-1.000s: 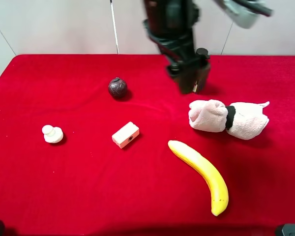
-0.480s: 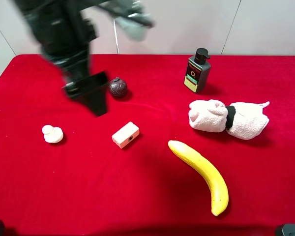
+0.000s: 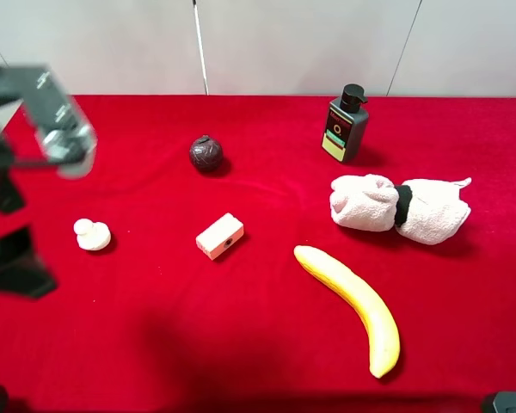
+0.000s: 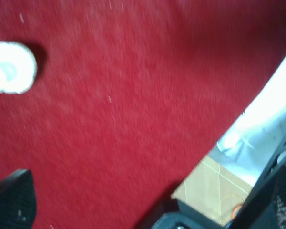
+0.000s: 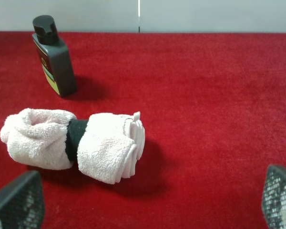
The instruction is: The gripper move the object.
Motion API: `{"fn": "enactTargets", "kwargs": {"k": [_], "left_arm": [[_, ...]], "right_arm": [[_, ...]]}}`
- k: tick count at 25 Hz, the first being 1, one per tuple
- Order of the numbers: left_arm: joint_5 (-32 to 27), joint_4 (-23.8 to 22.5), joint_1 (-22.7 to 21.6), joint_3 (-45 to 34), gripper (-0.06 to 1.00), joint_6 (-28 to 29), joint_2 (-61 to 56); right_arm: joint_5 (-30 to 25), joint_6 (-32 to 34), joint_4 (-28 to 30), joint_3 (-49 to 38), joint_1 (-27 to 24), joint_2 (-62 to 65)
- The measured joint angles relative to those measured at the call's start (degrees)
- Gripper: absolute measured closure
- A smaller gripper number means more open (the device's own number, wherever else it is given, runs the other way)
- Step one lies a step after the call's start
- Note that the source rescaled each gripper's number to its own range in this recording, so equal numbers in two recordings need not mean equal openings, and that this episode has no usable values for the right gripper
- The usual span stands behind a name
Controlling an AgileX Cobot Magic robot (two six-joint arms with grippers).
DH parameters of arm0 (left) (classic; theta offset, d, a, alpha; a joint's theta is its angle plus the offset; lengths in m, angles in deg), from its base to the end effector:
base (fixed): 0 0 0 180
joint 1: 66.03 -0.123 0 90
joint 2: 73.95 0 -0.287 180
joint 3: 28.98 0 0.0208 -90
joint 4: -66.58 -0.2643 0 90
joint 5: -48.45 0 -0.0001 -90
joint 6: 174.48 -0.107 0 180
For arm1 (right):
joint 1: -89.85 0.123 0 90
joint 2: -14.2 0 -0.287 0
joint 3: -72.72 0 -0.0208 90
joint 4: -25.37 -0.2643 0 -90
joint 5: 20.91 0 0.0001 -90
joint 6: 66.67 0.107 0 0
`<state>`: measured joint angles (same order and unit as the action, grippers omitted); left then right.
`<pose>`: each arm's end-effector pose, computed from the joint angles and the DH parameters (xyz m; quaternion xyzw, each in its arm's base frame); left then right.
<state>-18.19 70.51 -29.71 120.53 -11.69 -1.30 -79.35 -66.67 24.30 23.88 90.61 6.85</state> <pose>0.1535 -0.1212 0.2520 0.4387 0.8936 -0.0469 0.0824 0.0206 0.0020 0.2794 -0.0058 0.8416 0.0129 0.5399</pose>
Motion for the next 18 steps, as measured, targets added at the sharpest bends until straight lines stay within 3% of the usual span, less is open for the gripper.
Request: {"fn": "enactTargets", "kwargs": {"k": [10,18], "left_arm": [[3.94,0.0,-3.59,-15.51,-0.06,4.77,-14.89],[5.66,-1.5,-3.88,-18.64,-0.06,10.57,-23.43]], "right_arm": [[0.0,0.0,0.0,0.0,0.0,0.0],[0.0,0.0,0.0,0.0,0.0,0.0]]}}
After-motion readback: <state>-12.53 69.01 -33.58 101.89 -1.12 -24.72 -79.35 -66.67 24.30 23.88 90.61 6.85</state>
